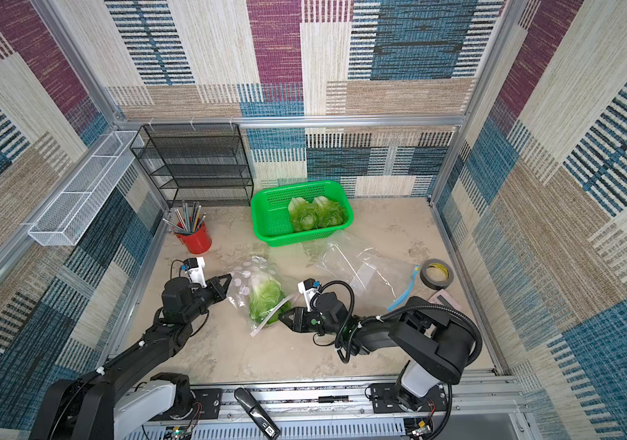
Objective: Open the zip-top bag and take out the chinese cabbages
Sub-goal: Pick up the Chinese cabbage from the zipper food storage bag.
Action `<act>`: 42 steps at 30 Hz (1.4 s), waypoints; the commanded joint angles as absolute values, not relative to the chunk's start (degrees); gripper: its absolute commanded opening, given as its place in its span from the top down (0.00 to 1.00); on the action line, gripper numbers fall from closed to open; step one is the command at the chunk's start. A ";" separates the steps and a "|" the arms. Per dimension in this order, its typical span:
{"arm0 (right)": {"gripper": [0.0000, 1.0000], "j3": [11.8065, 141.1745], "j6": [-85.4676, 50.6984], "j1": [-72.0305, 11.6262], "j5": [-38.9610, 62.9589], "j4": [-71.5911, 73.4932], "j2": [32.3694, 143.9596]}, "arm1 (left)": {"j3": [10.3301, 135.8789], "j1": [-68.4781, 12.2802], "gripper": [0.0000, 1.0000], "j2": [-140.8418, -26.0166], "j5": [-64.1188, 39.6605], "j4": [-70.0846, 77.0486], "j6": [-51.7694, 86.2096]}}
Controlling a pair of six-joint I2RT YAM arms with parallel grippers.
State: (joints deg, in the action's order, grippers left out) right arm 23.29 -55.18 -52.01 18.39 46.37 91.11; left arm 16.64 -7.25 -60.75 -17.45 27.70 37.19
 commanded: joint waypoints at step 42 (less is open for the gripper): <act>0.49 26.15 -65.78 -53.87 16.46 76.00 105.45 | 13.62 -7.21 1.00 -57.53 -17.40 31.75 40.00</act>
